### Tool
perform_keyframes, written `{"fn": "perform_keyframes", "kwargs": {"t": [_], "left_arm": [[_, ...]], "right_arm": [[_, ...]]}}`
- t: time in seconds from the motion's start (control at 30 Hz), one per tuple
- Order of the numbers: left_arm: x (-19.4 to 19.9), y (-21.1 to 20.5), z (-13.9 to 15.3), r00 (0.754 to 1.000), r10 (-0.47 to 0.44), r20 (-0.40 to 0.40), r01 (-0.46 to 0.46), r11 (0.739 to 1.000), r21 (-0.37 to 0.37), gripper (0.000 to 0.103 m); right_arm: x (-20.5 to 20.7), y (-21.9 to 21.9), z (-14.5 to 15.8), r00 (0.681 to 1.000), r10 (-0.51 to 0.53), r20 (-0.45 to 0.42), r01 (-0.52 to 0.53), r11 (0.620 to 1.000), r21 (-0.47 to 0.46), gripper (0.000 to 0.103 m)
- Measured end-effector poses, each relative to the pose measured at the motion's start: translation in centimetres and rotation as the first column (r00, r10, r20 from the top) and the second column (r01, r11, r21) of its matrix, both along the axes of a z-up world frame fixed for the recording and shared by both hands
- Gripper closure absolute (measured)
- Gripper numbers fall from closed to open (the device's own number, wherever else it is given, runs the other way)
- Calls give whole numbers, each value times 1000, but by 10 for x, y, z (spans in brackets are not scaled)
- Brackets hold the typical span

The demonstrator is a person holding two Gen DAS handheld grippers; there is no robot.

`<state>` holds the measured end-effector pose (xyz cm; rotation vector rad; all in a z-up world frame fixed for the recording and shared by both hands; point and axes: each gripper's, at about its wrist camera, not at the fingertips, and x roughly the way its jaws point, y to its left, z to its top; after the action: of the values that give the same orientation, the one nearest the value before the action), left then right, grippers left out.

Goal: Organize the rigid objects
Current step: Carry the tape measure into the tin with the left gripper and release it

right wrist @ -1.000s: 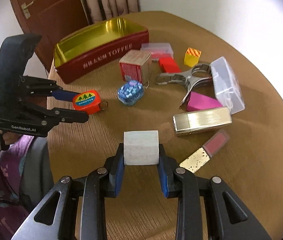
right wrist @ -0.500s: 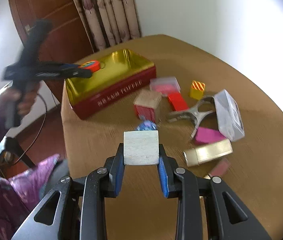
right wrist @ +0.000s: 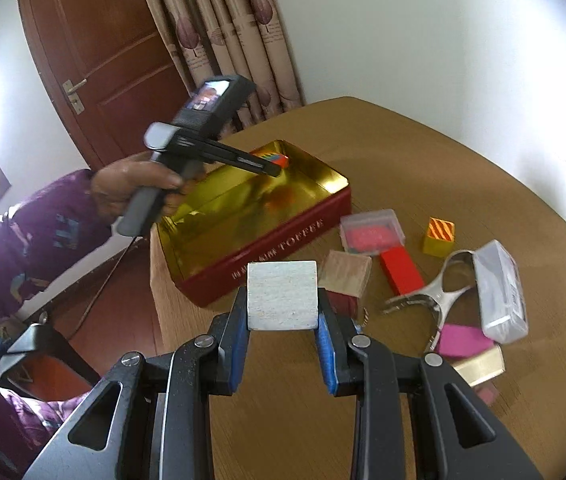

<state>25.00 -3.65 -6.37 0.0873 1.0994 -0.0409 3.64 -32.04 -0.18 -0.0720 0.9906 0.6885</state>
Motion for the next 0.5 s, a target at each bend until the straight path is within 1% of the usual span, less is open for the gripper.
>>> {"fn": "perform_keyframes", "kwargs": {"t": [0.1,0.23,0.27,0.33,0.4,0.43,0.5], "left_arm": [[7,2,-7,1000,-3,-13,3,1000,-3,56],[6,-3,-13,999,-33,-10,33,998,62,56],[-1,-5,-12,999,-39,-4,39,996,80,56],[-12,-8,-6,998,-49,30,46,994,103,56],[-27,-10,6,995,-64,80,55,993,106,56],[-35,-8,13,992,-63,106,53,994,99,56],[-56,1,28,988,-35,153,27,998,60,55]], "right_arm": [[4,4,0,1000,0,-5,0,1000,20,75],[5,10,-1,1000,-4,-14,4,1000,29,75],[5,11,-1,1000,-6,-16,6,1000,29,75],[6,14,-2,1000,-11,-16,11,1000,24,75],[7,17,-1,1000,-15,-17,15,999,29,75],[9,19,0,1000,-17,-13,17,999,27,75],[15,24,3,1000,-22,-8,22,999,38,75]]}}
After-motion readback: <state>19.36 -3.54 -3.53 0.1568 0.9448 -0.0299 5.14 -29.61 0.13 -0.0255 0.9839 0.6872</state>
